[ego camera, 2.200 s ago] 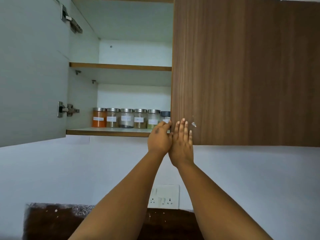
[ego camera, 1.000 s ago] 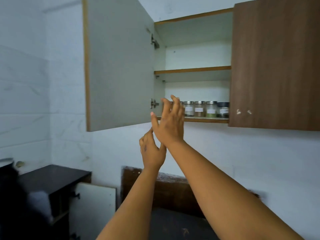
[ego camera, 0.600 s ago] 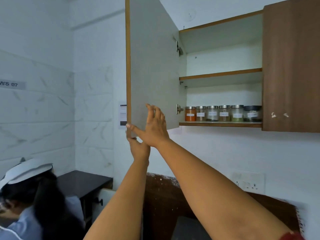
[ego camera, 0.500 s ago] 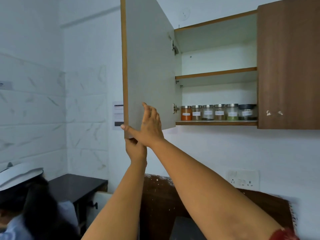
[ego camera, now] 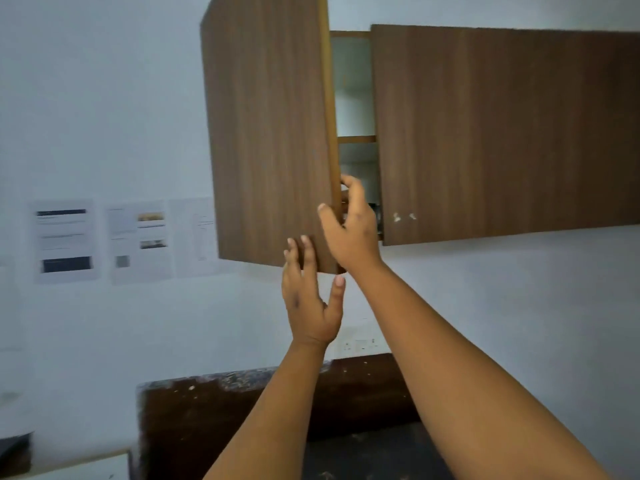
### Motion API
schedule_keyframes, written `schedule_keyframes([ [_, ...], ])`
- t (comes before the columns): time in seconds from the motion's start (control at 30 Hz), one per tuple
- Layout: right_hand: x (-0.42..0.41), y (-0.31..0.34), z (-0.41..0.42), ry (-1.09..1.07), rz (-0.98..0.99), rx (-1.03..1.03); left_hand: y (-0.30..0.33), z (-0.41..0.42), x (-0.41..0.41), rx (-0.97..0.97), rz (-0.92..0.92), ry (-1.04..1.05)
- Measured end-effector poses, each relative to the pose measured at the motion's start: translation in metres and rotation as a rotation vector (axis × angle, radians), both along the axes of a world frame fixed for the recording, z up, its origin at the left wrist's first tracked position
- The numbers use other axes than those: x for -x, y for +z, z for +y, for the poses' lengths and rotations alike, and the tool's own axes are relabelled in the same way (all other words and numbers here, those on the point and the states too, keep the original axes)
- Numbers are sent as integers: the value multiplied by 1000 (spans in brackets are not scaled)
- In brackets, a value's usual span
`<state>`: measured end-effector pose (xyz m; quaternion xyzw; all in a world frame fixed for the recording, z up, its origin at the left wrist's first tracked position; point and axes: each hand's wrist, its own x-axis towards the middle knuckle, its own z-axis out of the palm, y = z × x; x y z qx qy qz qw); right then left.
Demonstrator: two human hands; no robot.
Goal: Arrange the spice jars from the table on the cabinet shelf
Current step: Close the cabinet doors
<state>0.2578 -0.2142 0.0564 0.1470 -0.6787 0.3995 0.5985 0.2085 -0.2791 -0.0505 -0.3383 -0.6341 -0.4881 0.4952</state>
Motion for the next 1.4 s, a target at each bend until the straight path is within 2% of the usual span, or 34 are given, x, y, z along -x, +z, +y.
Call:
schedule_keyframes([
  [0.1,16,-6,64,-192,-180,61,10,52,13,184,-81,131],
  [0.2,39,-18,117,-305,-380,14,18,92,40,349,-169,287],
  [0.33,84,-35,175,-410,-512,-124,24,142,83,411,-185,351],
  [0.53,154,-38,248,-671,-490,-333,37,192,152,437,-108,451],
  [0.67,193,-30,287,-730,-534,-408,34,212,194,439,-118,533],
  [0.8,227,-31,311,-765,-494,-543,26,230,226,440,-185,595],
  [1.13,268,-44,316,-784,-369,-494,22,241,258,396,-107,715],
  [1.4,253,-33,309,-765,-492,-507,34,235,241,499,-211,690],
])
